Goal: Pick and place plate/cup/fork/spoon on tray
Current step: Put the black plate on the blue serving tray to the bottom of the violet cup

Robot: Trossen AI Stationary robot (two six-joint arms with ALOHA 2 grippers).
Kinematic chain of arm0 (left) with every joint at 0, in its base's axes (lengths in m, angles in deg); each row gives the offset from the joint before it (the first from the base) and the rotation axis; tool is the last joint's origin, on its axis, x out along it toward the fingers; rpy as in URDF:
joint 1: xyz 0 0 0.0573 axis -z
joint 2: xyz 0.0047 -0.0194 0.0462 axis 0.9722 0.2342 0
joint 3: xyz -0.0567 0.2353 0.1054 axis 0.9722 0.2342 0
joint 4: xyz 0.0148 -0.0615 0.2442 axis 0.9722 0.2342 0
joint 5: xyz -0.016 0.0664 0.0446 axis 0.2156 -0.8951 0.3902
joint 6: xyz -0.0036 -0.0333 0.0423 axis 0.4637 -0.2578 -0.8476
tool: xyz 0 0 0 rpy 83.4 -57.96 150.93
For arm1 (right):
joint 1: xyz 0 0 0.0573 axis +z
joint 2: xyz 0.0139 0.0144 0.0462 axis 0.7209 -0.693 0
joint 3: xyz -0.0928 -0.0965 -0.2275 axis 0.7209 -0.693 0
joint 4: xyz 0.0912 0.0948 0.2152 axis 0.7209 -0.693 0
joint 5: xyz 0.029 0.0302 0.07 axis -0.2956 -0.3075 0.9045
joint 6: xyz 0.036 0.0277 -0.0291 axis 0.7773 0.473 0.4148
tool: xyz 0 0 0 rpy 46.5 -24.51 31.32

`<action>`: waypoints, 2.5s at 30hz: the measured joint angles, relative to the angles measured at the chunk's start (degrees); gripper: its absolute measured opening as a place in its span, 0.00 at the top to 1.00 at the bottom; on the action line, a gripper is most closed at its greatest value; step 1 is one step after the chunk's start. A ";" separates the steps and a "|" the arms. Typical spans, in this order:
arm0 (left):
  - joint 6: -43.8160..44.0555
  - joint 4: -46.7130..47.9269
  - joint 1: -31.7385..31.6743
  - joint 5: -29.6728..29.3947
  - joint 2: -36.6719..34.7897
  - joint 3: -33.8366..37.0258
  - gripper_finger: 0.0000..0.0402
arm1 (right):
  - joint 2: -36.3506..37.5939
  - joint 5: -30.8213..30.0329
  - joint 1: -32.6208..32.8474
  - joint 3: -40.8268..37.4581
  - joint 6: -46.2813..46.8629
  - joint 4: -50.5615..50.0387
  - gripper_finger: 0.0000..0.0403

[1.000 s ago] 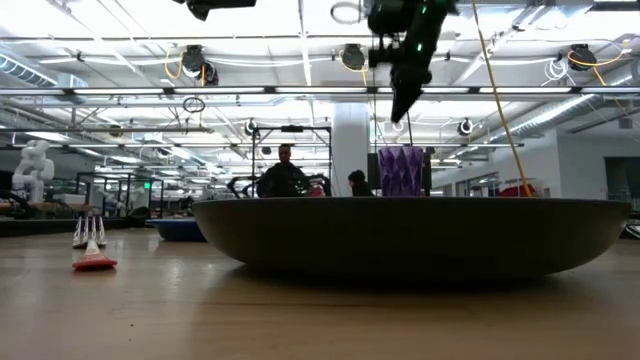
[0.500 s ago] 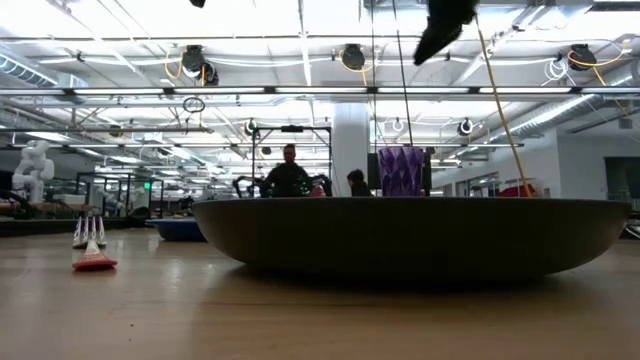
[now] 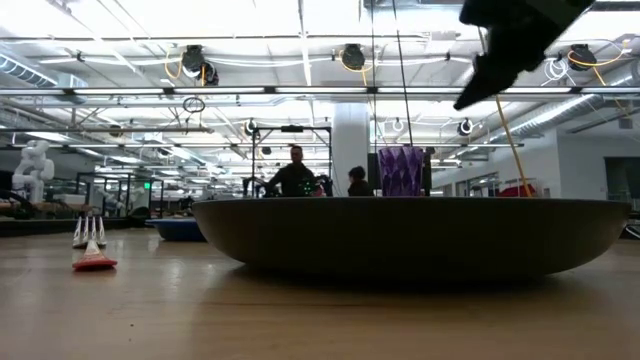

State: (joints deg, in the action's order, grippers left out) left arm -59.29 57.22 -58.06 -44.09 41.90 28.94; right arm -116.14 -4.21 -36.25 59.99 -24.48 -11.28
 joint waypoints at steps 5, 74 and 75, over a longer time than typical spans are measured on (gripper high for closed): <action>-0.24 2.83 1.94 0.96 9.36 -5.69 0.93 | -0.16 1.20 2.06 -0.24 3.98 1.20 0.56; -2.26 14.92 14.80 10.29 49.54 -23.74 0.96 | -2.60 -0.68 12.81 -0.13 3.73 16.26 0.56; -2.30 15.75 14.78 10.27 48.43 -23.74 0.97 | -2.53 -0.68 13.02 -0.13 3.50 15.41 0.56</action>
State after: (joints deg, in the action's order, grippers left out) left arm -61.60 72.96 -43.28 -33.81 90.33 5.19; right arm -118.66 -4.89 -23.23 59.85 -20.98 4.13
